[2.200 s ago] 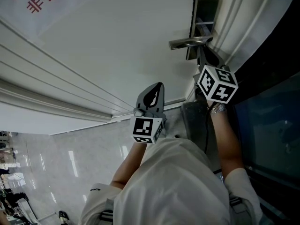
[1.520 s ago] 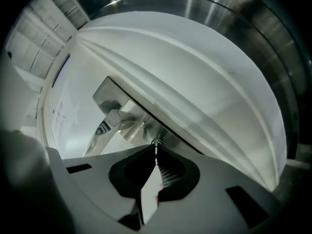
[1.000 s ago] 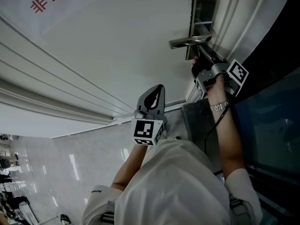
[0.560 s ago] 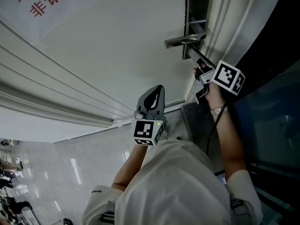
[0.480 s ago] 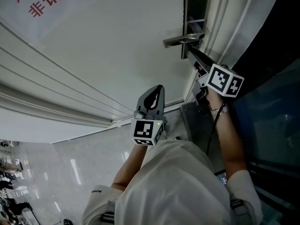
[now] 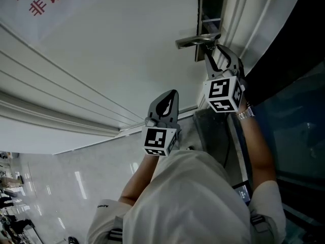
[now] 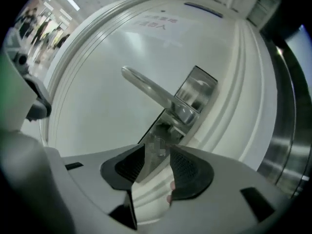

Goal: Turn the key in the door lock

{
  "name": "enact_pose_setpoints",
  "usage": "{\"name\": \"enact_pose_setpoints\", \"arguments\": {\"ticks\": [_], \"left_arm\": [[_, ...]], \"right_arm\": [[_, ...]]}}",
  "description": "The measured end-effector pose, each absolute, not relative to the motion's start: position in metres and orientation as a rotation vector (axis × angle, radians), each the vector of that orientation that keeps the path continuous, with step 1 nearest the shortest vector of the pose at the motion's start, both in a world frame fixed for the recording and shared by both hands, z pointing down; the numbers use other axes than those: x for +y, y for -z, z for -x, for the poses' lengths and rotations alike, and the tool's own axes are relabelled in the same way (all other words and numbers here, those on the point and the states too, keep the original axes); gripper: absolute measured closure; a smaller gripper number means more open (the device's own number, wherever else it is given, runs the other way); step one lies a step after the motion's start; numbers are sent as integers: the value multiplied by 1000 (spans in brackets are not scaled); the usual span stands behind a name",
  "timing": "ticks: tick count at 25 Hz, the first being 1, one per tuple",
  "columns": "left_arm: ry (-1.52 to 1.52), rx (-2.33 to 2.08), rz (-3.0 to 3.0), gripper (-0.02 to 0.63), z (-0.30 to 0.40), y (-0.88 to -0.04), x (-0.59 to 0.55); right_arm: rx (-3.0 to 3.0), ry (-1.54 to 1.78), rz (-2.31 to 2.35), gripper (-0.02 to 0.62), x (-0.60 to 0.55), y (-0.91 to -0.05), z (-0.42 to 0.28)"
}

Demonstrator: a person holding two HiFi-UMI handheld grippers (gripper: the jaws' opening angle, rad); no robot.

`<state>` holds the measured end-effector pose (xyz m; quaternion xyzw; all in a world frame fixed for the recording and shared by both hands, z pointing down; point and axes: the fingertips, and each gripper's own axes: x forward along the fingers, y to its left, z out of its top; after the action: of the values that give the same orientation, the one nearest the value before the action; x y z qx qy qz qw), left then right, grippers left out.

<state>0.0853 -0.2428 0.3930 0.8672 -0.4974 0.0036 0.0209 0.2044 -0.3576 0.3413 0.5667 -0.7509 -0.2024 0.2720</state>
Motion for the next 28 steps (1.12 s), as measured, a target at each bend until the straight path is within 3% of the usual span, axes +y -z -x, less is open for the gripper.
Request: {"name": "enact_pose_setpoints", "arguments": {"ticks": [7,12,28], "left_arm": [[-19,-1570,-2666,597,-76,-395,-245],[-26,-1581,-2657,597,-71,-396,-249],[-38,-1570,-2657,598,-66,-399,-259]], "right_arm": [[-1753,836,-1391,442,-369,-347,-198],[-1722,847,-1441,565,-374,-347,-198],[-2219,237,-1730,583,-377,-339,-206]]}}
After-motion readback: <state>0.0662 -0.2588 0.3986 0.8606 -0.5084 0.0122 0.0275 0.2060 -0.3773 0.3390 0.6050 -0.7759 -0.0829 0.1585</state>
